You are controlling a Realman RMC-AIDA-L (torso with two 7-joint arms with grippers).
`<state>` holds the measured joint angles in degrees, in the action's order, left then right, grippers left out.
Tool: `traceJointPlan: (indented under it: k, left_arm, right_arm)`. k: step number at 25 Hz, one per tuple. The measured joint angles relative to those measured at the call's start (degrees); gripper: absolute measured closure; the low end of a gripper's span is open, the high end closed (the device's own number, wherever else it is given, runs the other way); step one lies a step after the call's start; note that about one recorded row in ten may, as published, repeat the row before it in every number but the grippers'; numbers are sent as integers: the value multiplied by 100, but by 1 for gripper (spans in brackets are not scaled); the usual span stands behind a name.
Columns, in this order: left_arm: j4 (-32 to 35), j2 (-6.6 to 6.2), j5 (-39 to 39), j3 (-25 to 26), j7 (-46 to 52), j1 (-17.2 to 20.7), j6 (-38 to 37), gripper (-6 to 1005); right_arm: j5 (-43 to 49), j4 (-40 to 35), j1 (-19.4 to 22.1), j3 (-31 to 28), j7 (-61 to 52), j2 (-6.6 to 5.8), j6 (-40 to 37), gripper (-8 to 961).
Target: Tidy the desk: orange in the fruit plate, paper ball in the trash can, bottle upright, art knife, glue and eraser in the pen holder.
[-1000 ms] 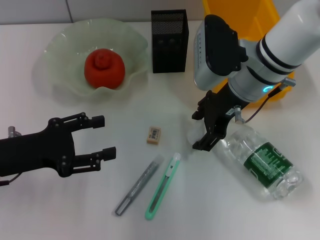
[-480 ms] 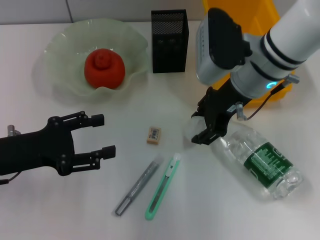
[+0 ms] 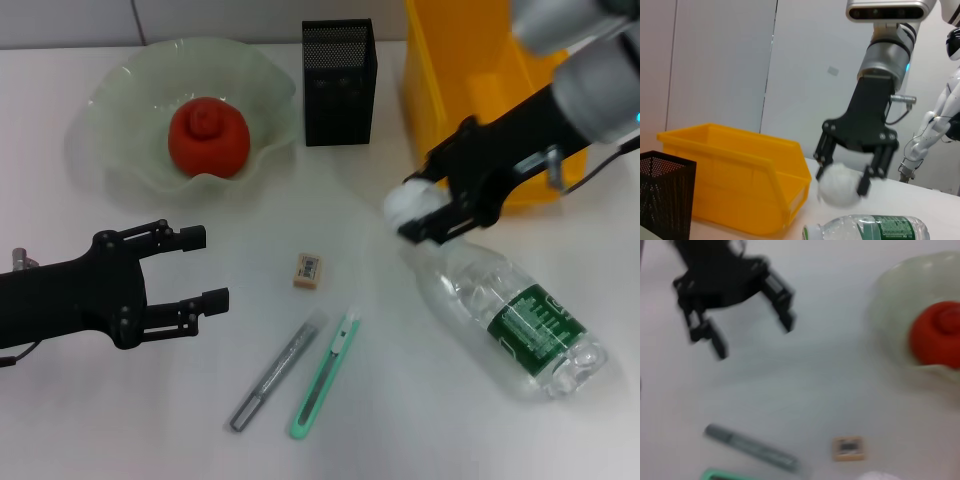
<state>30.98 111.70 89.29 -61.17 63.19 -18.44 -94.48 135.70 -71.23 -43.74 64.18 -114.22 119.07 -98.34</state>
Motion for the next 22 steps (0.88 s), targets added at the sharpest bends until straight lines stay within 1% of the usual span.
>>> traceJointPlan:
  k: [1,2,3,4,7,8,9,10,12,13,14,17,18,19,22]
  left_arm:
    - [-2,-5,0,0,0,-3,0,253]
    - [-2,-5,0,0,0,-3,0,253]
    - [-3,-5,0,0,0,-12,0,254]
    - [-3,-5,0,0,0,-12,0,254]
    - [-4,-7,0,0,26,-29,0,256]
    - [-4,-9,0,0,44,-38,0,256]
    - [-4,-9,0,0,44,-38,0,257]
    - [-4,-9,0,0,47,-47,0,257]
    - [-4,-9,0,0,47,-48,0,258]
    - [-4,-9,0,0,49,-52,1,259]
    - [-4,-9,0,0,49,-52,1,259]
    - [-4,-5,0,0,55,-52,1,261]
    - [-4,-3,0,0,61,-48,1,262]
    - [-4,-3,0,0,61,-48,1,262]
    - [-4,2,0,0,68,-39,0,264]
  right_arm:
    - [-8,-76,64,-200,15,-1,-52,370]
    - [-8,-76,64,-200,15,-1,-52,369]
    - [-43,-258,200,-608,24,-8,-105,367]
    - [-43,-258,200,-608,24,-8,-105,366]
    - [-73,-512,365,-1104,23,-35,-100,361]
    - [-56,-582,425,-1392,15,-57,-59,360]
    - [-56,-582,425,-1392,15,-57,-59,358]
    - [-42,-582,442,-1532,14,-68,-22,357]
    - [-29,-500,474,-1762,12,-99,175,354]
    - [-26,-386,516,-1859,-11,-126,489,352]
    - [-26,-386,516,-1859,-11,-126,489,351]
    - [-20,-155,567,-1895,-41,-148,988,347]
    - [7,1,571,-1875,-47,-157,1260,345]
    - [7,1,571,-1875,-47,-157,1260,344]
    - [56,278,533,-1864,-63,-164,1680,339]
